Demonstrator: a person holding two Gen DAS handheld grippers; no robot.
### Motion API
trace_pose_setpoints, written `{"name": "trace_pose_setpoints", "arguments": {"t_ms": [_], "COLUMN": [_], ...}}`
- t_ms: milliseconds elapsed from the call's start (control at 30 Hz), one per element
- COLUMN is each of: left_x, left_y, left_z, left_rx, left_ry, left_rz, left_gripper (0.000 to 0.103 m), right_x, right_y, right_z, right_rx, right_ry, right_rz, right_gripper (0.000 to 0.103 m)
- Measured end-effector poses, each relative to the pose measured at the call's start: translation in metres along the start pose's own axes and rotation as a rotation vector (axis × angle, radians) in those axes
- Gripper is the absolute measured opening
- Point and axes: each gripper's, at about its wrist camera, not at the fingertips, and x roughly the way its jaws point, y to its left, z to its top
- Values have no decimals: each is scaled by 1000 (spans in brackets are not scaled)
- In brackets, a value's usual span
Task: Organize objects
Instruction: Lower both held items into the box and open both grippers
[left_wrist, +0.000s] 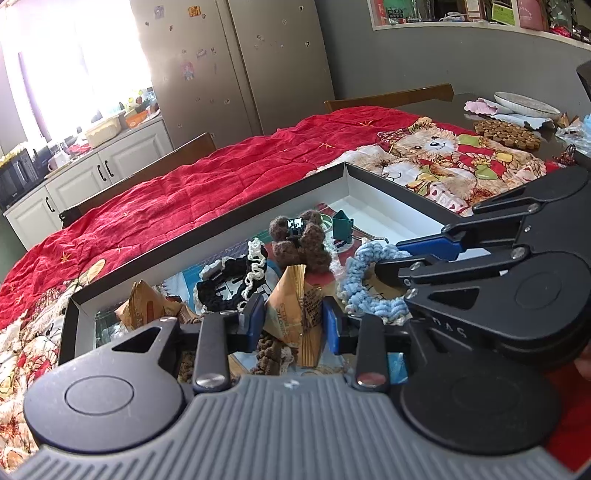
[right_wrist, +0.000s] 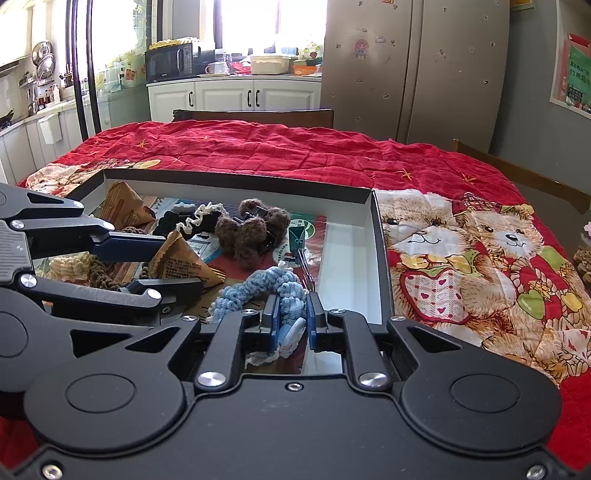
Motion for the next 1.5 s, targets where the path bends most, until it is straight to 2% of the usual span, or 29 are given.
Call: {"name": "trace_pose_setpoints", "arguments": {"t_ms": [233,400,600,800,1200,1500], "left_x": [-4,-9,-16,-21,-34,-48], "left_y": [0,1,5,11,18,28], "left_z": [0,1,3,5,6,-2], "left_rx": [-2,-6,-19,-40,-57,-86], "left_ry": [-5,-11,-23,-30,-50,-58], "left_rz": [-1,-13,-20,-31,-12,12], "left_gripper": [42,56,60,64,73,77], "right_x": [-1,-3,-5,-8,-17,-31], "right_y": [-1,-4,-7,-6,-4,-1], "right_z": [0,1,2,3,8,14], "right_rx": [7,22,40,40,41,43], "right_ry": [-5,-8,-16,-22,-39,-64], "right_rz": [1,4,13,16,24,34], "right_gripper": [16,21,27,28,31,33]}}
